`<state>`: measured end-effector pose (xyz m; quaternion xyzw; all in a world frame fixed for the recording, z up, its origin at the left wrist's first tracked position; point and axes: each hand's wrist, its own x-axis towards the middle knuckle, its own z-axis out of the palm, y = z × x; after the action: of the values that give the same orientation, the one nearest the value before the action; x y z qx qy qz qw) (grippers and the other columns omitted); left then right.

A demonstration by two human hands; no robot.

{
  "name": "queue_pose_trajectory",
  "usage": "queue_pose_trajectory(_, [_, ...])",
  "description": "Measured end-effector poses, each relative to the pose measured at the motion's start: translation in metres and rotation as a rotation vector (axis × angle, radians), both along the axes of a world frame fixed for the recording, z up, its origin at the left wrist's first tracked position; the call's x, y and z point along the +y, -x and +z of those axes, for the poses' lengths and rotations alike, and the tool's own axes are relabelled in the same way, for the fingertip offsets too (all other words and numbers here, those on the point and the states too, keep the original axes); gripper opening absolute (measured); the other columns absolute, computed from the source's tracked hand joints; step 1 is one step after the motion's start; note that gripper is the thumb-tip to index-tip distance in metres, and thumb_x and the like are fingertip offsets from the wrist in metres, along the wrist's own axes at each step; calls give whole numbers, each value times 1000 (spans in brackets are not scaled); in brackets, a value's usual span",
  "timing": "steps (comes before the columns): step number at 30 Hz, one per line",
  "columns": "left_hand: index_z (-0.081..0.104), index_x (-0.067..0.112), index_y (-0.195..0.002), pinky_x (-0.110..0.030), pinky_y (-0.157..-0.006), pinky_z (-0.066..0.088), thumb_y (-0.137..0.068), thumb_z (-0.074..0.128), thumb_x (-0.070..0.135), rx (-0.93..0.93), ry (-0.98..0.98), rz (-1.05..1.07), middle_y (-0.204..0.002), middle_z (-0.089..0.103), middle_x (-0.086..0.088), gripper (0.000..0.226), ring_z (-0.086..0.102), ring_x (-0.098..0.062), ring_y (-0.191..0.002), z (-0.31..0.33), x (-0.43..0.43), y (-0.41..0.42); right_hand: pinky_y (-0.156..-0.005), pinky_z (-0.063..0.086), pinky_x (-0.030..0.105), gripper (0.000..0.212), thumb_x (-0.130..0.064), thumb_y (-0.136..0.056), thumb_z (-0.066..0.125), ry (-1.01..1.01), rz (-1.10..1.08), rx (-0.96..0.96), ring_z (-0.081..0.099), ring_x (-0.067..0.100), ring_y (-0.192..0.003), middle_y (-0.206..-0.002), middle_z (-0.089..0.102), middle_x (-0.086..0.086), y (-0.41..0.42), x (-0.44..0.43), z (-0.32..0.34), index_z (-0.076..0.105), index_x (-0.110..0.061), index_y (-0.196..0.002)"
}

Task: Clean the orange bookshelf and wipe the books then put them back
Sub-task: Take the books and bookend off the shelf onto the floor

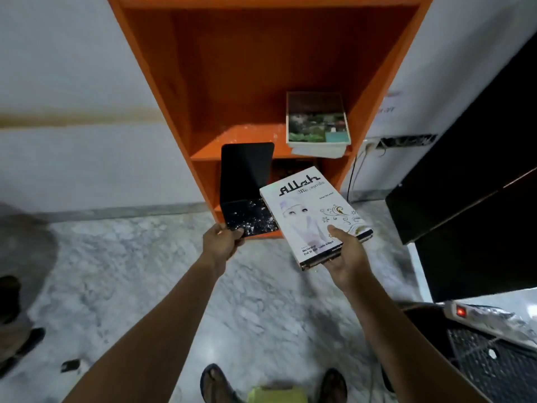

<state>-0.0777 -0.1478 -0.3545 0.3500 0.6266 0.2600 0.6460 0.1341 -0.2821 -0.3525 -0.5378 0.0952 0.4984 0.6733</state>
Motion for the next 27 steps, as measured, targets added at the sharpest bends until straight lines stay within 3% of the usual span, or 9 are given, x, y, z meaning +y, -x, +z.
queue_pose_trajectory(2, [59, 9, -98, -17, -42, 37, -90, 69, -3, 32, 75, 12, -75, 66, -10, 18, 62, -8, -48, -58, -2, 2, -91, 56, 47, 41, -8, -91, 66, 126, 13, 15, 71, 33, -105, -125, 70, 15, 0, -5, -62, 61, -7, -132])
queue_pose_trajectory(6, [58, 3, -104, -15, -42, 43, -90, 66, -9, 34, 200, 36, -77, 63, -14, 20, 57, -16, -53, -230, 7, -4, -84, 54, 39, 50, -2, -86, 68, 294, -45, 79, 67, 38, -116, -124, 73, 15, 1, 6, -234, 63, -13, -134])
queue_pose_trajectory(10, [53, -1, -105, -15, -33, 35, -90, 61, -16, 83, 285, 83, -80, 58, -22, 22, 51, -19, -50, -400, 3, -6, -69, 63, 41, 46, -1, -85, 67, 381, -132, 127, 71, 37, -104, -116, 74, 12, 3, 22, -399, 62, -15, -128])
queue_pose_trajectory(15, [58, 5, -98, -15, -38, 42, -92, 65, -8, 107, 327, 102, -79, 62, -17, 16, 60, -12, -44, -578, -9, 6, -92, 56, 60, 54, -1, -84, 69, 381, -201, 199, 70, 37, -109, -121, 71, 13, 7, 40, -574, 55, -16, -134])
queue_pose_trajectory(18, [58, 9, -94, -13, -43, 47, -92, 66, -6, 143, 304, 100, -79, 63, -13, 16, 60, -6, -42, -643, -10, 12, -99, 53, 58, 52, -6, -88, 69, 363, -167, 203, 69, 31, -112, -128, 70, 8, 11, 36, -644, 57, -21, -137])
queue_pose_trajectory(21, [61, 11, -89, -13, -44, 47, -92, 68, -5, 218, 226, 78, -78, 63, -13, 17, 58, -4, -42, -692, -9, 14, -89, 60, 51, 53, -13, -89, 72, 390, -138, 225, 70, 28, -110, -127, 71, 7, 20, 18, -699, 57, -23, -139])
queue_pose_trajectory(23, [64, 11, -92, -18, -52, 51, -89, 74, 2, 284, 202, 88, -85, 68, -15, 14, 64, -12, -56, -712, -9, 13, -85, 62, 51, 49, -12, -90, 73, 423, -163, 214, 72, 29, -108, -122, 74, 6, 24, 9, -720, 59, -23, -135])
queue_pose_trajectory(25, [69, 14, -95, -27, -72, 57, -83, 82, 17, 415, 180, 91, -97, 72, -12, 18, 70, -24, -82, -730, -11, 14, -88, 60, 50, 44, -16, -92, 74, 480, -130, 196, 72, 29, -107, -122, 73, 7, 36, 6, -734, 60, -18, -134])
queue_pose_trajectory(27, [73, 12, -105, -36, -90, 56, -81, 83, 27, 613, 139, 50, -100, 72, -12, 29, 68, -30, -101, -739, -15, 13, -77, 62, 44, 41, -20, -91, 77, 545, -131, 140, 72, 27, -102, -118, 73, 8, 43, 3, -746, 62, -11, -128])
